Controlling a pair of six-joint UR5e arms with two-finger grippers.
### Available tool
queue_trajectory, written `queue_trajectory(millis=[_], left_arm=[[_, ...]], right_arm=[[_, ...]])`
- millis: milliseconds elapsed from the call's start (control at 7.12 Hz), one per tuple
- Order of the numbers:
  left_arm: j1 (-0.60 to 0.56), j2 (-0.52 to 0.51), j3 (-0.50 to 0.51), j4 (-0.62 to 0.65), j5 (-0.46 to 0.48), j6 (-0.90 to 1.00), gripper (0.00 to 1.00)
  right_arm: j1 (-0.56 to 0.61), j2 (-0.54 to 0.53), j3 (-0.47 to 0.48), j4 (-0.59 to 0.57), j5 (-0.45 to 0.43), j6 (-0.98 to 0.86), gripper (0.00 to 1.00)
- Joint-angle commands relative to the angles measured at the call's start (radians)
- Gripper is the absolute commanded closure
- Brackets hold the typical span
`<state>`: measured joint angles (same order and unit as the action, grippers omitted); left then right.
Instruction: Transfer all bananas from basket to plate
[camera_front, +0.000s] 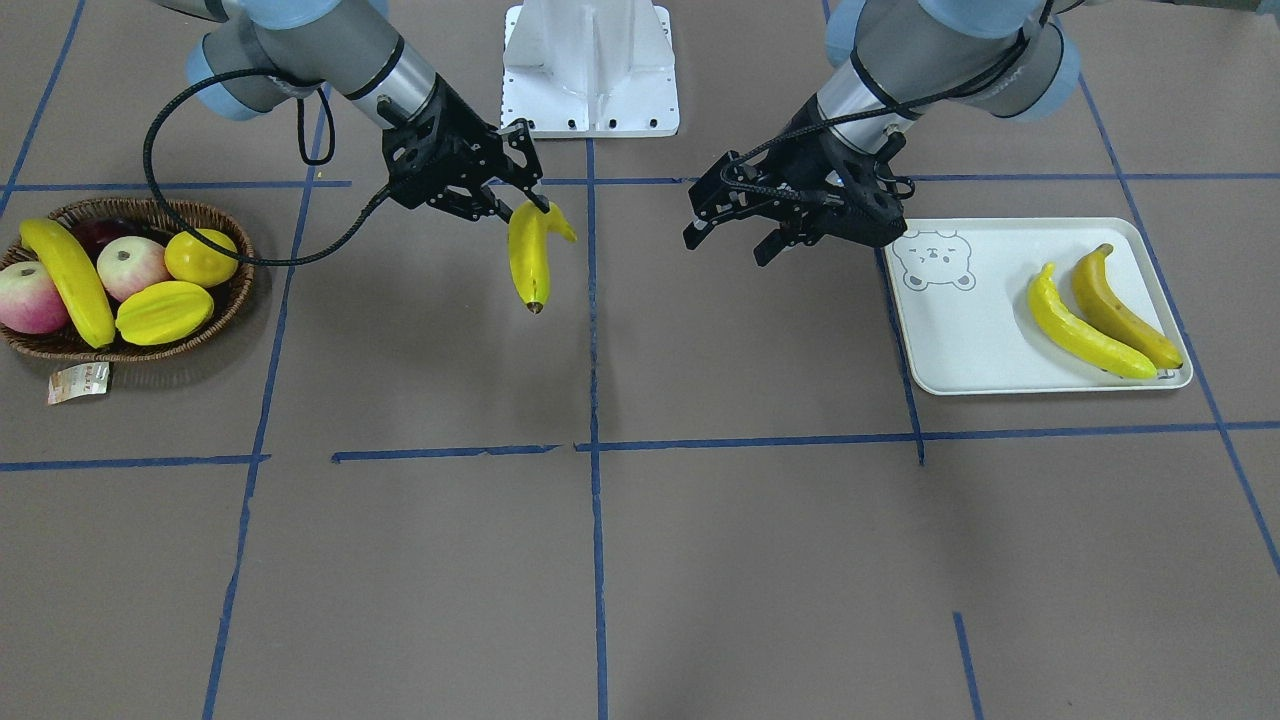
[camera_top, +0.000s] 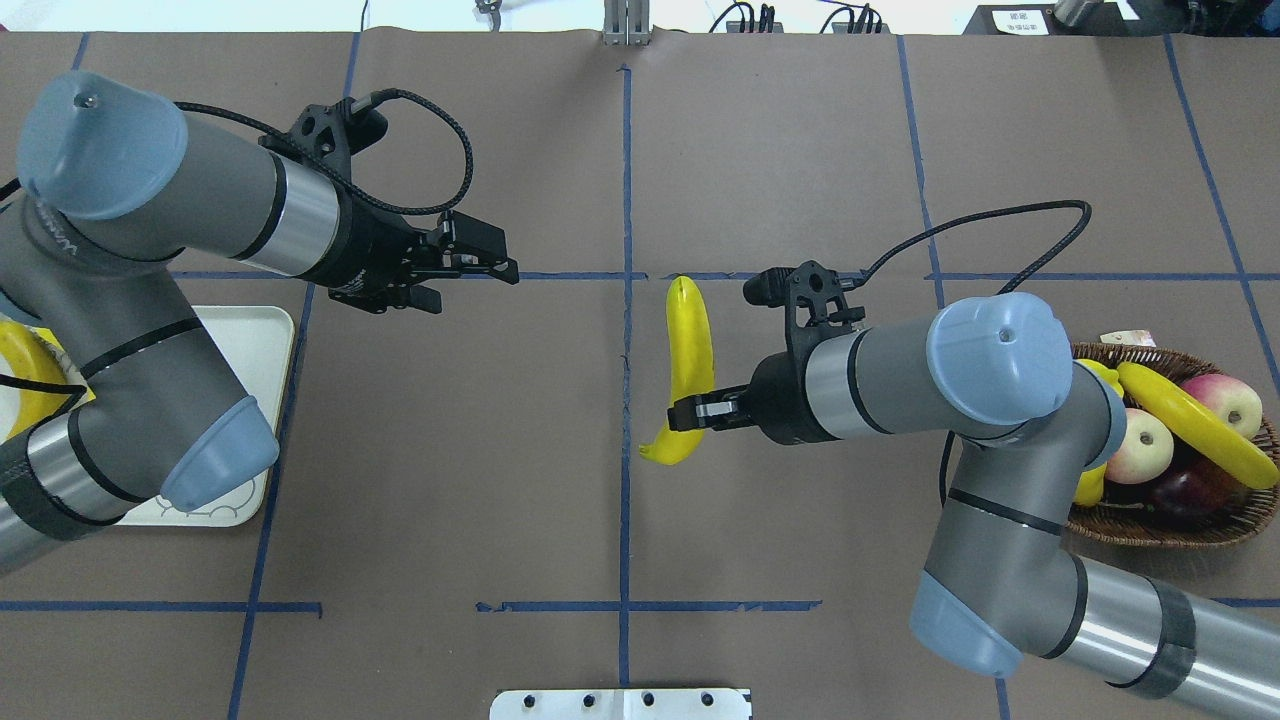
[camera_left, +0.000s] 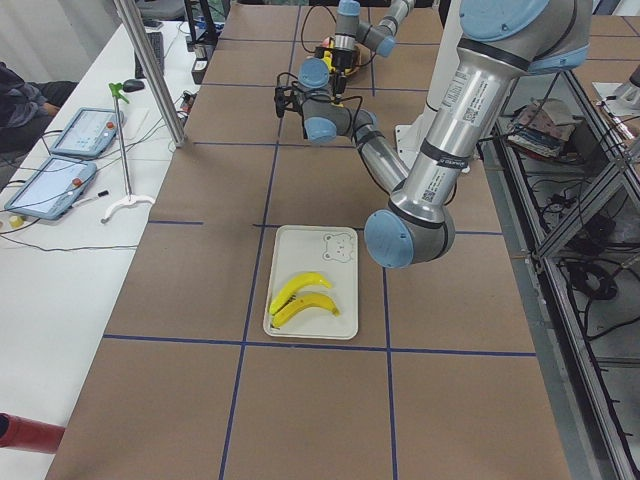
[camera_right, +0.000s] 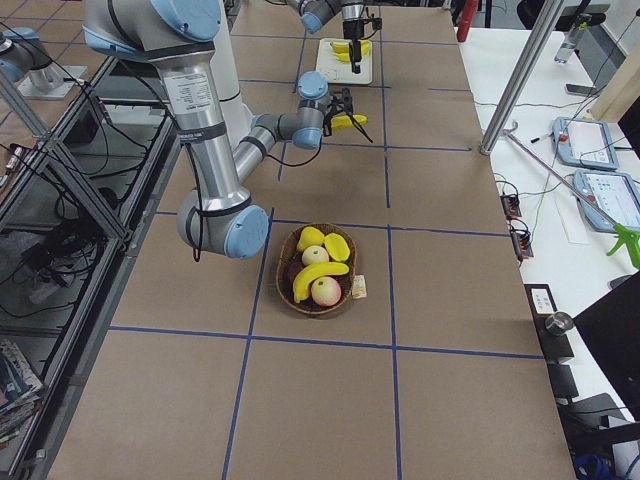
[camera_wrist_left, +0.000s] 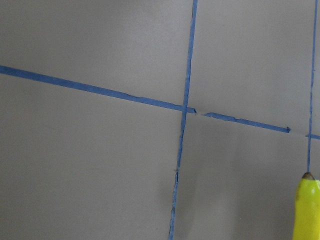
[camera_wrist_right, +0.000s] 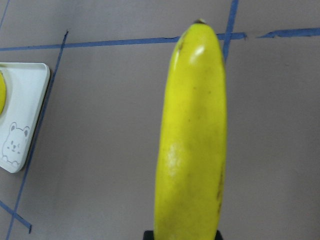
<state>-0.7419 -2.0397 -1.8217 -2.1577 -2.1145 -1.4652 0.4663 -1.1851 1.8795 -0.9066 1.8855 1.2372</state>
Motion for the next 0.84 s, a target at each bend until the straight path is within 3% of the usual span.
queue_trajectory(millis=[0, 140, 421, 702], left_arm=[[0.009, -0.019, 0.099, -0.175, 0.013, -0.046, 0.01], [0.016, -0.022, 0.129, -0.254, 0.013, -0.047, 0.01], [0.058, -0.037, 0.136, -0.295, 0.014, -0.047, 0.01], [0.132, -0.048, 0.136, -0.35, 0.094, -0.107, 0.01]], right_arm=[[-0.061, 0.039, -0.013, 0.04, -0.065, 0.04, 0.92], [-0.086, 0.039, -0.02, 0.078, -0.097, 0.047, 0.92], [-0.1, 0.045, -0.026, 0.089, -0.112, 0.054, 0.92], [-0.101, 0.05, -0.033, 0.089, -0.114, 0.054, 0.92]])
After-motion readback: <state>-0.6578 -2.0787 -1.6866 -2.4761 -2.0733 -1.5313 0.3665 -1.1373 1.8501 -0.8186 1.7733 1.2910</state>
